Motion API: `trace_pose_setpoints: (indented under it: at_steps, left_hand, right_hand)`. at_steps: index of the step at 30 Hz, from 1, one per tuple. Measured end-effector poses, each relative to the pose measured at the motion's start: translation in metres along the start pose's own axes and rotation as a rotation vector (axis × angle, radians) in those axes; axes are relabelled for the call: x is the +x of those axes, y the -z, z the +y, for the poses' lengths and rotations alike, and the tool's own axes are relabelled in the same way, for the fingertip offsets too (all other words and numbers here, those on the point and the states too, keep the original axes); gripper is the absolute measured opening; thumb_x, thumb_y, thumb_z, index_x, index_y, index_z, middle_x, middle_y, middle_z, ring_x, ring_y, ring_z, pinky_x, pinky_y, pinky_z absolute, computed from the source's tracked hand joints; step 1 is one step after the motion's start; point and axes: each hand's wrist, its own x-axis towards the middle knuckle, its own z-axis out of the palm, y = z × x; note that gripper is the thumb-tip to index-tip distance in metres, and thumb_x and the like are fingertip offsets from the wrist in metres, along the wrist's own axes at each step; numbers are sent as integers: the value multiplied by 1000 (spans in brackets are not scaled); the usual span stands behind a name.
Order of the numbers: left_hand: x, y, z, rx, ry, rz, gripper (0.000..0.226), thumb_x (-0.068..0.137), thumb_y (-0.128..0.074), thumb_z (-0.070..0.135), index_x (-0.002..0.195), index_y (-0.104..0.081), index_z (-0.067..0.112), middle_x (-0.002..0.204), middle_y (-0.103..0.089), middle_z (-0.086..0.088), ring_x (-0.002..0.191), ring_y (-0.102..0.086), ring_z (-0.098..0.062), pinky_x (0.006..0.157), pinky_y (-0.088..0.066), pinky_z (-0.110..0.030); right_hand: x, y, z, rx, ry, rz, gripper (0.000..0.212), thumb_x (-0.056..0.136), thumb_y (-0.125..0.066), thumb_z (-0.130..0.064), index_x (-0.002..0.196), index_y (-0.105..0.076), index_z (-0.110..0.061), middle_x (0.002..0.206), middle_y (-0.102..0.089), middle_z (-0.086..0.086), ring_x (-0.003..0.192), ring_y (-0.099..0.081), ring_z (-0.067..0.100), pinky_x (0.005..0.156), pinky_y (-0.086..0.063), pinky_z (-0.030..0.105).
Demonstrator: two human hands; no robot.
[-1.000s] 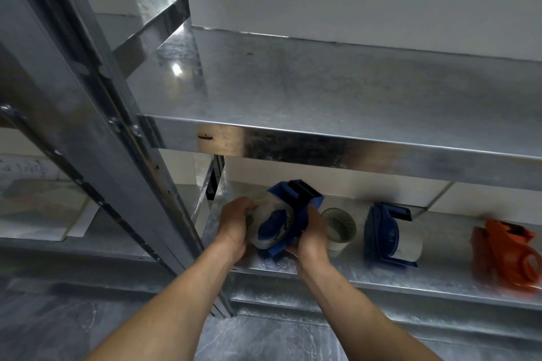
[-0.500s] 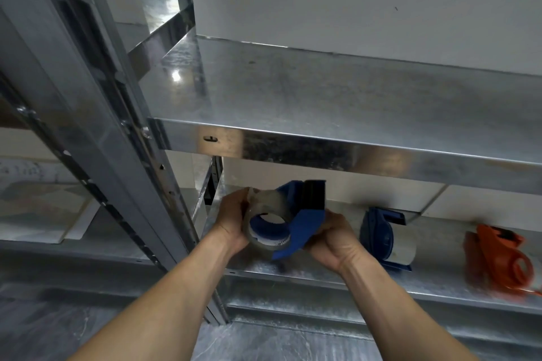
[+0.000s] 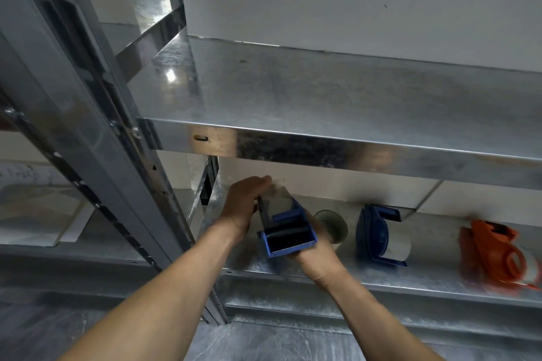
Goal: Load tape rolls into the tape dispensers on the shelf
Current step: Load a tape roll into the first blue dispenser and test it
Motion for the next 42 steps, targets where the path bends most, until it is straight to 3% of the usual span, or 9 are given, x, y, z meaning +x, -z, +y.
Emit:
trace_pose_setpoints:
  at_steps: [3,6,10,14,18,23,26,34,42]
  left_hand:
    - [-3,0,4,20,-109,-51,35,62,-76,34,76,-71,2,76,-68,-9,75,-64,-19,71,-49,-30]
    - [-5,4,8,118,-177,-90,46,57,-78,41,80,-76,2,86,-75,-15,86,-71,-26,79,-56,-31]
    - [-5,7,8,225,-181,-97,18,76,-76,12,87,-75,-3,86,-74,-18,79,-69,-19,74,-54,-27]
    - [-5,8,7,332,-186,-91,20,79,-67,-8,87,-76,8,81,-73,-5,70,-67,-4,67,-53,-17]
    - [-1,8,8,370,-196,-61,24,78,-66,-11,94,-75,4,88,-74,-8,80,-68,-12,73,-54,-20]
    - [-2,4,14,353,-221,-98,30,78,-63,-14,79,-75,13,91,-73,1,88,-68,-10,80,-54,-20]
    - [-2,4,16,370,-237,-129,29,77,-62,-17,75,-74,10,91,-73,2,88,-67,-9,78,-53,-19]
    - [-2,9,15,458,-269,-180,32,74,-63,-19,67,-69,12,97,-69,-1,94,-65,-12,74,-52,-16]
    - [1,10,14,524,-273,-233,26,72,-70,-14,66,-68,12,100,-69,1,102,-65,-19,85,-56,-34]
  right_hand:
    - [-1,-9,1,-190,83,44,30,78,-77,-12,101,-59,-14,93,-67,2,85,-65,15,75,-52,18]
    - [-2,-14,5,-181,10,53,34,69,-69,-41,96,-59,-22,89,-68,-1,86,-67,21,83,-57,36]
    - [0,-15,18,-186,-48,29,17,88,-67,-6,96,-62,-20,89,-68,-4,82,-68,10,76,-57,28]
    - [-1,-18,17,-177,-71,49,6,91,-62,-4,91,-60,-10,78,-65,1,66,-66,3,63,-53,18]
    - [-5,-18,16,-168,-32,47,19,87,-66,3,104,-62,-6,85,-65,-8,74,-65,-9,68,-51,12]
    - [-5,-14,15,-230,-1,108,12,94,-57,2,105,-59,2,82,-65,1,66,-66,0,63,-52,14]
    - [-6,-16,15,-232,33,97,25,85,-68,0,105,-59,-12,87,-65,-8,77,-65,0,73,-54,18]
    - [-3,-18,9,-253,80,66,27,86,-67,5,97,-58,-18,82,-60,-14,75,-60,-18,68,-46,3]
    - [1,-22,15,-355,92,90,19,83,-73,-12,88,-59,-24,79,-63,-12,72,-62,-1,67,-49,11]
